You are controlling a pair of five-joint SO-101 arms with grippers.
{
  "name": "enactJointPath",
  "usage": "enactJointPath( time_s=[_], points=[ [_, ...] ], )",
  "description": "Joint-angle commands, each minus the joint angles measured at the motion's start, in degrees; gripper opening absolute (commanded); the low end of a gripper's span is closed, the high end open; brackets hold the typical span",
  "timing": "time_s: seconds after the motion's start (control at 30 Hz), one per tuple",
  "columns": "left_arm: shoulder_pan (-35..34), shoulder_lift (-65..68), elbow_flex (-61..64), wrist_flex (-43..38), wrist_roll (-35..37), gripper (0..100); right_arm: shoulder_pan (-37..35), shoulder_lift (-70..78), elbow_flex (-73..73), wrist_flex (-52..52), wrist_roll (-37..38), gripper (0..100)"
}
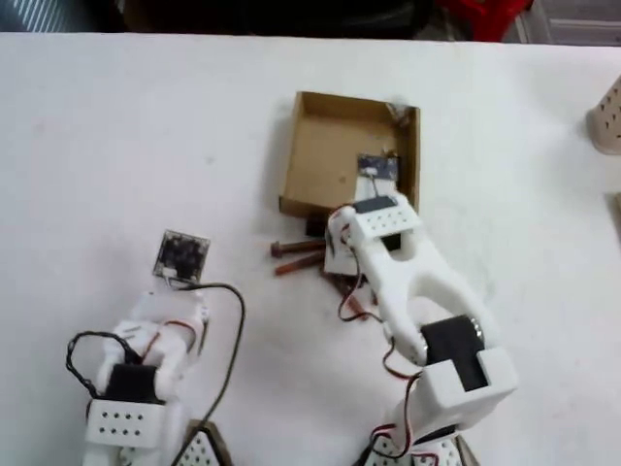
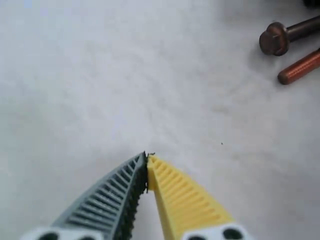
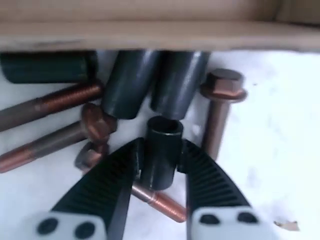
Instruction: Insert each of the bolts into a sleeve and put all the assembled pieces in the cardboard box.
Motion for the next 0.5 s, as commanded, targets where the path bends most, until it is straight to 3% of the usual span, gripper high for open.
enactJointPath(
  time_s=[0.0,0.27,0.47],
  points=[
    [-0.4,-0.8,-0.2,-0.2,-0.5,2,-0.1,-0.9,-0.3,0.8,-0.2,2.9],
    [-0.4,-0.8,-0.2,-0.2,-0.5,2,3.7,-15.1,-0.2,14.0,0.5,1.7],
    [1.6,-0.8,-0.3,0.2,0.0,2,14.7,-23.0,2.5,17.3,20.5,1.8]
  ],
)
